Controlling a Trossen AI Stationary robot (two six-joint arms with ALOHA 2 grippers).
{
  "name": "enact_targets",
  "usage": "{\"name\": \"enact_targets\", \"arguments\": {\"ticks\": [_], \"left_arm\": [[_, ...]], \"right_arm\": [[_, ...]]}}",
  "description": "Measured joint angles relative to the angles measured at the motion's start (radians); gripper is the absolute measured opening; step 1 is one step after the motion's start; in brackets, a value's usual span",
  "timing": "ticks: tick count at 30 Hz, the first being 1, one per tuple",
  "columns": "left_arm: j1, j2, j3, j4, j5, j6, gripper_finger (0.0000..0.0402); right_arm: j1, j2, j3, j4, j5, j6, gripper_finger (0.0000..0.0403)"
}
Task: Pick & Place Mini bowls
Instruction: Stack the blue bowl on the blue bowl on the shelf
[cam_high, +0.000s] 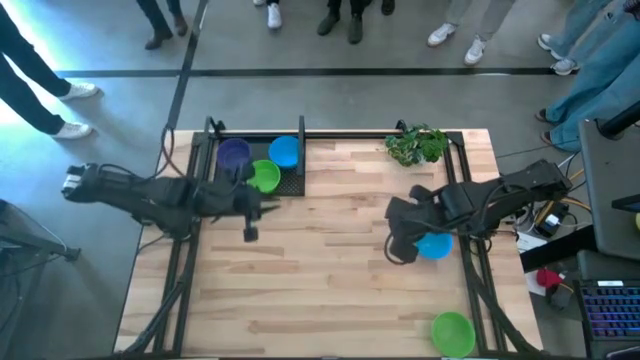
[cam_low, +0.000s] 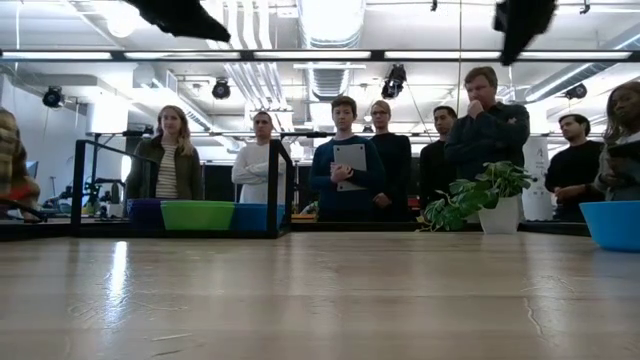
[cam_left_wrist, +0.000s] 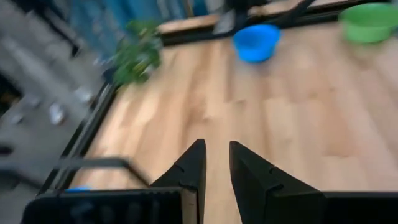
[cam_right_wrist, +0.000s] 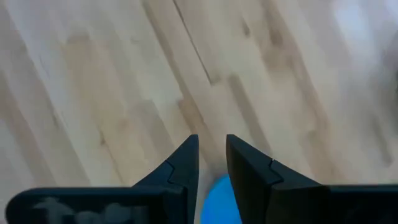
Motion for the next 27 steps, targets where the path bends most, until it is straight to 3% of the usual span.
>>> {"name": "enact_targets", "arguments": {"ticks": [5,12,19,27], "left_arm": [[-0.091,0.001,-0.077,0.163,-0.001,0.026,0.0064],[-0.111,0.003,-0.123,0.246,-0.007,0.054,0.0064],[-0.111,0.003,-0.12,0.274,-0.007,0.068,0.0064],[-0.111,0.004,-0.12,0.276,-0.007,0.087,0.0064]], "right_arm": [[0.018,0.0,-0.053,-0.058,-0.022,0.212,0.0081],[0.032,0.0,-0.131,-0.086,-0.059,0.391,0.0098],[0.032,0.0,-0.239,-0.062,-0.088,0.464,0.013],[0.032,0.0,-0.419,0.161,-0.208,0.492,0.0141]]}}
